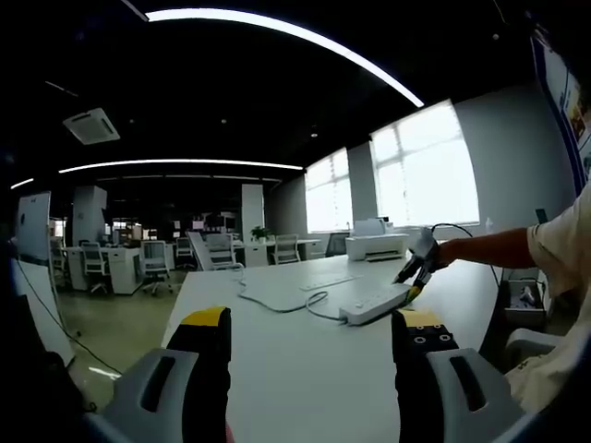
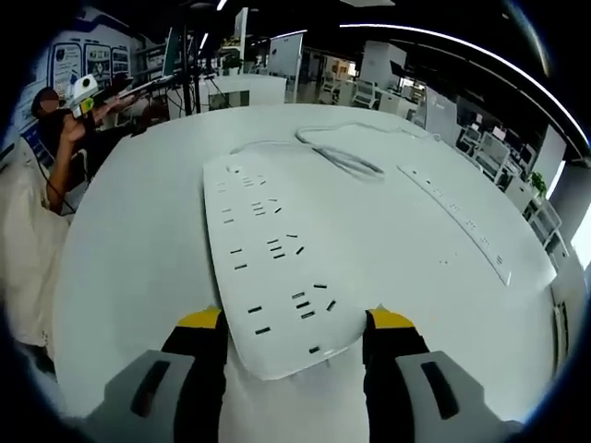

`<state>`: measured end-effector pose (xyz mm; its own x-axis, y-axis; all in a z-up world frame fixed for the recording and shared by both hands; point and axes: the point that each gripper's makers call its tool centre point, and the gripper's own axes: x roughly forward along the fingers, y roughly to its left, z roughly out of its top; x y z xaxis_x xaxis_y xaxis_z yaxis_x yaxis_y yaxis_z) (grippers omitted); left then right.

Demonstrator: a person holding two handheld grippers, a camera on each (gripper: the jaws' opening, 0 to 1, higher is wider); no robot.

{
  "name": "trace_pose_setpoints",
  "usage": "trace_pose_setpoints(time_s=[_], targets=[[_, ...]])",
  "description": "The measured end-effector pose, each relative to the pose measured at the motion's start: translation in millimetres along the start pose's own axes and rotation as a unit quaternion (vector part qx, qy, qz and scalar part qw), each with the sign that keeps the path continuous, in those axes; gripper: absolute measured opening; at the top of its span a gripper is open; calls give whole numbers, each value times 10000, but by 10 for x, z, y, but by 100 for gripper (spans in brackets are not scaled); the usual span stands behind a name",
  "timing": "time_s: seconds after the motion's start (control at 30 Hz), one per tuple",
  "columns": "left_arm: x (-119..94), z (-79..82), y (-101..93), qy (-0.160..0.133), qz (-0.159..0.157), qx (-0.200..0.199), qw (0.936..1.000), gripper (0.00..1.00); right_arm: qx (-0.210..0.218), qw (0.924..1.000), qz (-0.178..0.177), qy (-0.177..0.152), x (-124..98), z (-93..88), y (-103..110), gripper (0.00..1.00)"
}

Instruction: Pick up the power strip scattered on the table, fix it on the side mounting bracket of the table, and press the switch

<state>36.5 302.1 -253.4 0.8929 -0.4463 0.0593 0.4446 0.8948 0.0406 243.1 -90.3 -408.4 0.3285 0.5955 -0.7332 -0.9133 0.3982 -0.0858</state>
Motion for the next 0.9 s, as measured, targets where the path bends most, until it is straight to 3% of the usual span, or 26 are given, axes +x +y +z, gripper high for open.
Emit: trace_pose_setpoints(time_s=[0.47, 0.63, 0.9], targets=[[31, -25, -49, 26, -61, -3, 10000, 75, 123, 9998, -42, -166, -1, 34, 111, 52], [44, -43, -54, 41, -72, -20, 10000, 75, 490, 9984, 41, -291, -4, 92, 213, 50], [64, -54, -93, 43, -120, -40, 9999, 75, 640, 9969, 50, -466, 3, 129, 302, 49]])
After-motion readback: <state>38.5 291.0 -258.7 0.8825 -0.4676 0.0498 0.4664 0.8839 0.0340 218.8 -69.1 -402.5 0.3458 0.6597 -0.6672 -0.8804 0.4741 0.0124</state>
